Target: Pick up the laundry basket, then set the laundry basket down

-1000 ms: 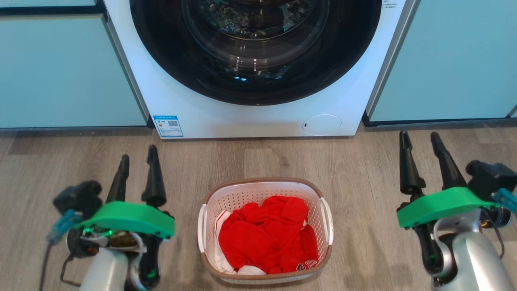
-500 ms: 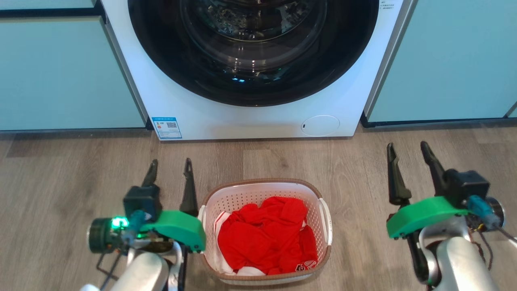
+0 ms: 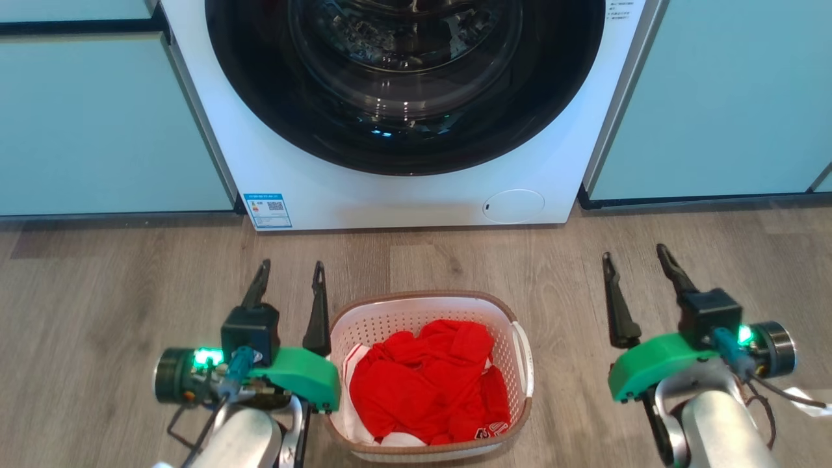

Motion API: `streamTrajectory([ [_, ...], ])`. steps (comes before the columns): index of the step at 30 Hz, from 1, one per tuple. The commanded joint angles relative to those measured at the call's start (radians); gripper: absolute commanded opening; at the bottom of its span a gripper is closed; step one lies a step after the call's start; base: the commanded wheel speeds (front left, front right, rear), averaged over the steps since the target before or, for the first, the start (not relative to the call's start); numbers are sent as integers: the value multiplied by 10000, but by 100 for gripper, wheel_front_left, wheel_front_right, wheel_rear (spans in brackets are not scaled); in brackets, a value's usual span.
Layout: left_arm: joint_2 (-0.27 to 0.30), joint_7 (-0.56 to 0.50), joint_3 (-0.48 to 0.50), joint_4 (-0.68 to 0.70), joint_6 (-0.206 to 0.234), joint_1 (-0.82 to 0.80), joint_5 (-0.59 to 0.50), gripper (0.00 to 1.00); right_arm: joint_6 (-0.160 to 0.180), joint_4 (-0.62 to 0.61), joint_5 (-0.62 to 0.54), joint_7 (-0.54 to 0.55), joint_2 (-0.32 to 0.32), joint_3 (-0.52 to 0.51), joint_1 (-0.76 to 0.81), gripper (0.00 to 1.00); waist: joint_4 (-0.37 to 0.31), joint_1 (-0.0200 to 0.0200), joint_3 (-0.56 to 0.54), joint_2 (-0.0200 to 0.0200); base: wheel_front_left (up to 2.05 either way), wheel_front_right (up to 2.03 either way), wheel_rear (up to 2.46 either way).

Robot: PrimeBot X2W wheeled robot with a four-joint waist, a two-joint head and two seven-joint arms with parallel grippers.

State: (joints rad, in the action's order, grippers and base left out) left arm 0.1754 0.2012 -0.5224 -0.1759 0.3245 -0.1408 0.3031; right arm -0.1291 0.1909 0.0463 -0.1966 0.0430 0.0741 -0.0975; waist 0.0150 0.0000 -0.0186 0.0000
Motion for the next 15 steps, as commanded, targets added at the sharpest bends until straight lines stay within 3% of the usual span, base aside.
streamTrajectory([
  [1,-65,171,536,519,-56,-485,-396,100,-14,-348,-513,-222,60,277,-564,100,-25,0,-1,0,0,0,0],
  [4,-227,230,838,694,-137,-385,-463,100,-14,-396,-578,-280,61,209,-586,100,-44,0,7,0,0,0,0],
  [15,-969,555,2197,516,-1309,57,-1456,100,-15,-326,-1489,-602,71,337,-620,100,-115,0,23,0,0,0,0],
])
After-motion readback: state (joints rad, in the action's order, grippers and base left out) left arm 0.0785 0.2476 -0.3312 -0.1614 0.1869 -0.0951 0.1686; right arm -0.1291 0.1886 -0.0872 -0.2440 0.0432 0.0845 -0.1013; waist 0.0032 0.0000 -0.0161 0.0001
